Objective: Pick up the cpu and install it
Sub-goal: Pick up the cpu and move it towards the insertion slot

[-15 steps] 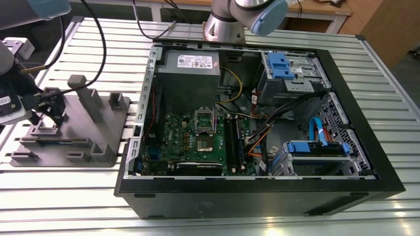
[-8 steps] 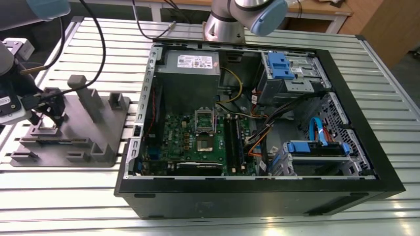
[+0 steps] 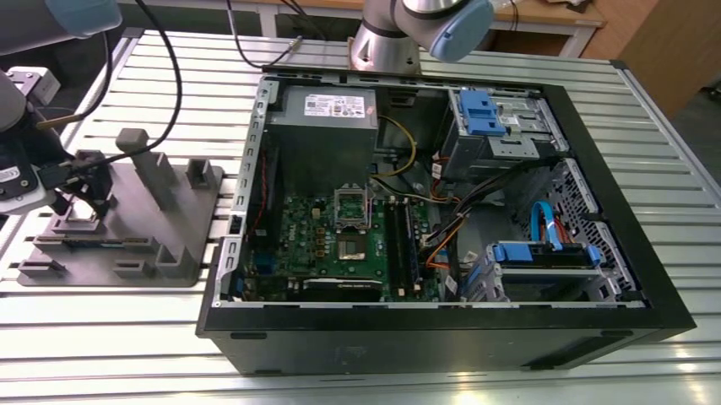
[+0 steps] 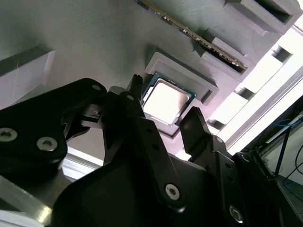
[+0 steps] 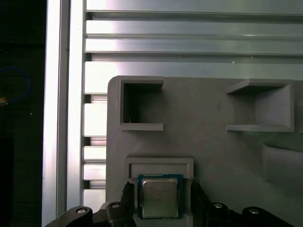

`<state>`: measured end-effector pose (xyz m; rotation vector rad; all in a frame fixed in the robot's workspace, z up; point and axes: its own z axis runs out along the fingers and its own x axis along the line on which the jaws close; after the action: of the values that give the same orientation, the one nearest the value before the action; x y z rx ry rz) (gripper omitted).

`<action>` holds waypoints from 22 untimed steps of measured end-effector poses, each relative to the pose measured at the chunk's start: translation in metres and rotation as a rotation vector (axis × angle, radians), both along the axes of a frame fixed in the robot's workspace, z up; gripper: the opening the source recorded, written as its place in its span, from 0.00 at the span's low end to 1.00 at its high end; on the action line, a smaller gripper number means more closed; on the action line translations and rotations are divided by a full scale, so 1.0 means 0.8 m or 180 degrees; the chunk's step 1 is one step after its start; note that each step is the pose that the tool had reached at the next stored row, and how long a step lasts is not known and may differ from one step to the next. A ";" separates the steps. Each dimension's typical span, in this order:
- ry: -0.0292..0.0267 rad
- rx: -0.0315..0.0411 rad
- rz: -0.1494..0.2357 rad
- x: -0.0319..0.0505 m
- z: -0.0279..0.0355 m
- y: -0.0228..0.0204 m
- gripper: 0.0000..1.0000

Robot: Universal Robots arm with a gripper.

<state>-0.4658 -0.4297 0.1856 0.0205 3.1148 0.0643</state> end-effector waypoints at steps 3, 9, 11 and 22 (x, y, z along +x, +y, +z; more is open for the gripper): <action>0.0000 0.0000 0.0000 0.000 -0.0020 0.0001 0.59; 0.0000 0.0000 0.0000 0.000 -0.0046 0.0001 0.59; 0.0000 0.0000 0.0000 0.001 -0.0046 0.0001 0.59; 0.0000 0.0000 0.0000 0.001 -0.0046 0.0001 0.50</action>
<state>-0.4650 -0.4296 0.1819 0.0206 3.1148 0.0643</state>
